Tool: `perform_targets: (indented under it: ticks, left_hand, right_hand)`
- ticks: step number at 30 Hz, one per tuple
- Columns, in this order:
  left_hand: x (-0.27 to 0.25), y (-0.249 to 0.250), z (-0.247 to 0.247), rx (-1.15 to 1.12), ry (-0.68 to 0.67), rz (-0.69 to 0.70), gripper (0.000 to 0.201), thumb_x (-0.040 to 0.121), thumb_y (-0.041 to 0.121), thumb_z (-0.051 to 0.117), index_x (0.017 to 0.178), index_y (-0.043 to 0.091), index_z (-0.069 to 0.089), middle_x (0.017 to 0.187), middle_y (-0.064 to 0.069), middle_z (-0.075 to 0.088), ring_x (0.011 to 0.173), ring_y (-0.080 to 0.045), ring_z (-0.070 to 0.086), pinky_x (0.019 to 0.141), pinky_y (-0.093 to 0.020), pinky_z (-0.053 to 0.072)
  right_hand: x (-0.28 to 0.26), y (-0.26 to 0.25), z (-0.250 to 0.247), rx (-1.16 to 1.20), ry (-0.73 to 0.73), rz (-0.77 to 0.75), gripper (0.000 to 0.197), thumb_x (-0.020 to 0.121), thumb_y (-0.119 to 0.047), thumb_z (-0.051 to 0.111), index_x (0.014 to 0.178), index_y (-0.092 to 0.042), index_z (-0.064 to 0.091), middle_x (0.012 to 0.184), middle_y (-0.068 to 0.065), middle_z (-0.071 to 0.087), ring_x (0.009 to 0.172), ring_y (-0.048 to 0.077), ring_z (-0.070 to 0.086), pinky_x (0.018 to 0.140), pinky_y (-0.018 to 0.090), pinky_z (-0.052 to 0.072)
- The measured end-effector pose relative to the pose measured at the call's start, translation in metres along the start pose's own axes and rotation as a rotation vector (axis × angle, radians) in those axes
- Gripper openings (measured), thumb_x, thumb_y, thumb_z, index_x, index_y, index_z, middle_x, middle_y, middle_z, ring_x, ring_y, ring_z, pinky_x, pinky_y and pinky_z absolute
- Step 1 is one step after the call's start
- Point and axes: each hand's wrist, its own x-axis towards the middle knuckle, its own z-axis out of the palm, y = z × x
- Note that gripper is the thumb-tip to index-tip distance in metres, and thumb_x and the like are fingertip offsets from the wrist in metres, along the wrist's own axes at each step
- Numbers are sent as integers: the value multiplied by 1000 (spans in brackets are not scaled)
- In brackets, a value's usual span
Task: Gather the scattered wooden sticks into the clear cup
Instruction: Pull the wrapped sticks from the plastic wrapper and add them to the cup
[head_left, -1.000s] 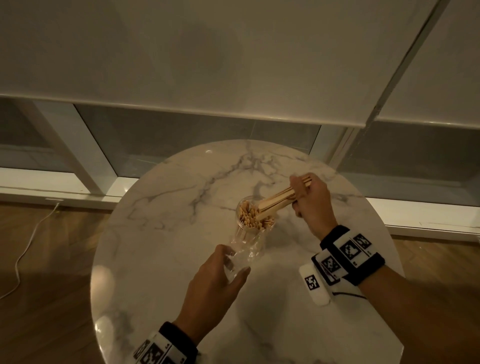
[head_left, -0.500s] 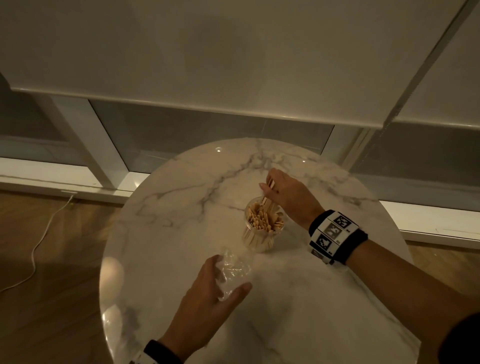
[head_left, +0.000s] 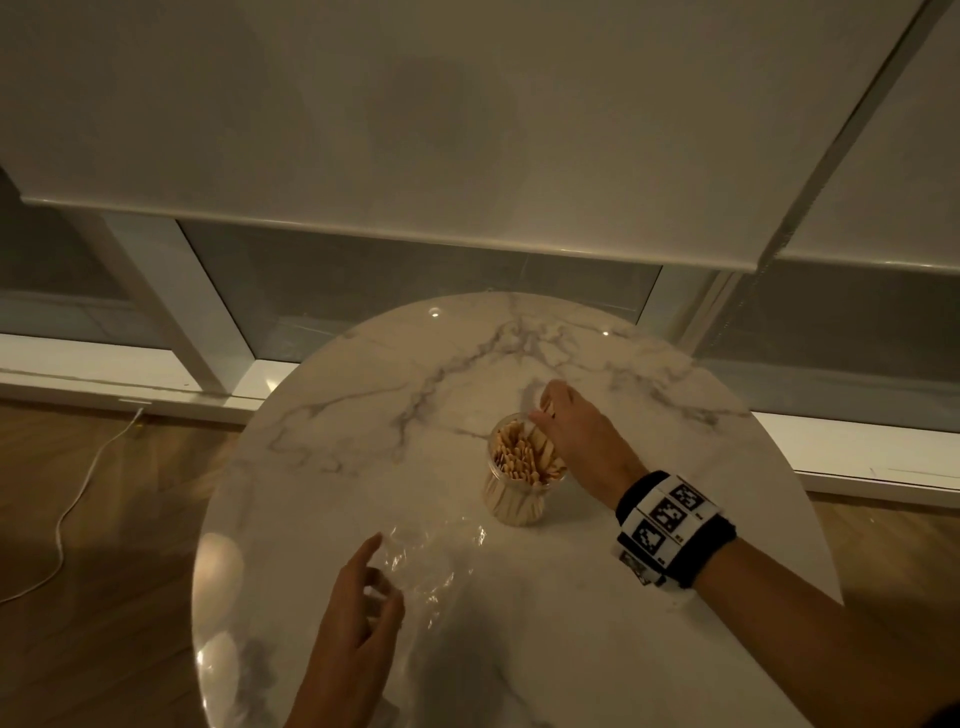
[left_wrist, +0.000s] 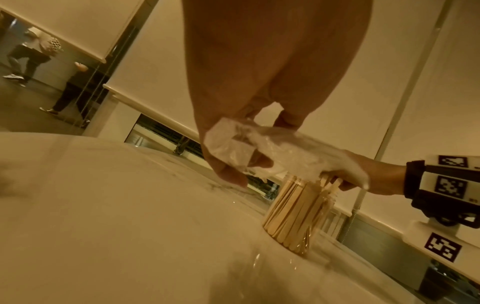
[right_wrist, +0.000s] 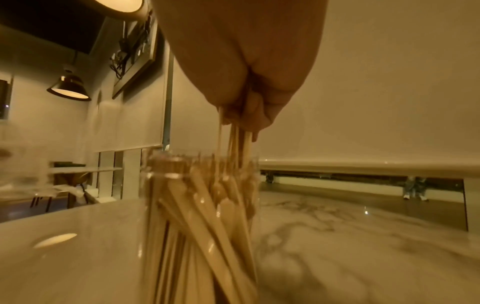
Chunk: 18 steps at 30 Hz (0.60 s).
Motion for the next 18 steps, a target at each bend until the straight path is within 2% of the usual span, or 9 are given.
perform_targets:
  ticks: [3, 6, 8, 9, 12, 13, 15, 18]
  left_hand:
    - [-4, -6, 1, -22, 3, -20, 54, 87, -2, 54, 122, 37, 40, 90, -5, 54, 64, -15, 57, 58, -16, 49]
    - [-4, -10, 2, -15, 22, -16, 57, 86, -3, 55, 117, 44, 41, 89, -4, 54, 62, -6, 57, 66, -30, 53]
    - [-4, -9, 3, -18, 29, -12, 57, 86, -1, 55, 116, 44, 41, 90, -4, 55, 63, -10, 58, 71, -40, 54]
    - [-4, -9, 2, -22, 27, -13, 55, 87, 0, 56, 118, 43, 40, 91, -4, 55, 66, -15, 60, 73, -41, 54]
    - [-3, -9, 0, -40, 35, -10, 56, 85, 6, 60, 118, 44, 37, 95, -6, 57, 74, -26, 64, 72, -36, 54]
    - [-3, -8, 0, -51, 39, -13, 57, 84, 7, 63, 119, 44, 36, 95, -6, 58, 74, -27, 65, 71, -33, 55]
    - [-5, -5, 0, -83, 42, -20, 61, 80, 9, 68, 121, 41, 38, 94, -5, 58, 71, -29, 66, 68, -28, 54]
    - [-5, -1, 2, -124, 49, -23, 65, 74, 8, 75, 119, 39, 42, 86, -4, 56, 61, -21, 64, 65, -24, 51]
  right_hand:
    - [2, 2, 15, -131, -86, -23, 26, 101, -30, 30, 114, -11, 44, 114, 8, 53, 96, 25, 57, 74, 36, 45]
    - [5, -1, 21, -292, -85, -31, 39, 101, -37, 22, 118, -11, 44, 120, 8, 55, 105, 27, 50, 82, 37, 38]
    - [5, -3, 19, -401, -83, -54, 50, 98, -40, 13, 122, -11, 47, 124, 8, 53, 109, 28, 45, 83, 37, 34]
    - [5, -2, 18, -394, -55, -61, 46, 100, -37, 17, 123, -12, 48, 125, 8, 52, 110, 28, 44, 85, 37, 35]
    - [3, -3, 9, -101, 99, -74, 34, 101, -27, 37, 125, -11, 53, 125, 7, 53, 113, 24, 47, 93, 35, 42]
    - [3, -3, 9, -60, 90, -87, 32, 100, -23, 40, 124, -10, 56, 123, 9, 55, 113, 24, 49, 93, 35, 44]
    - [1, -2, 16, -130, -1, -112, 29, 98, -17, 45, 120, -9, 62, 119, 11, 60, 110, 26, 52, 91, 34, 44]
    - [-1, 2, 24, -160, -23, -122, 28, 97, -15, 49, 119, -10, 64, 121, 9, 63, 110, 25, 49, 91, 27, 41]
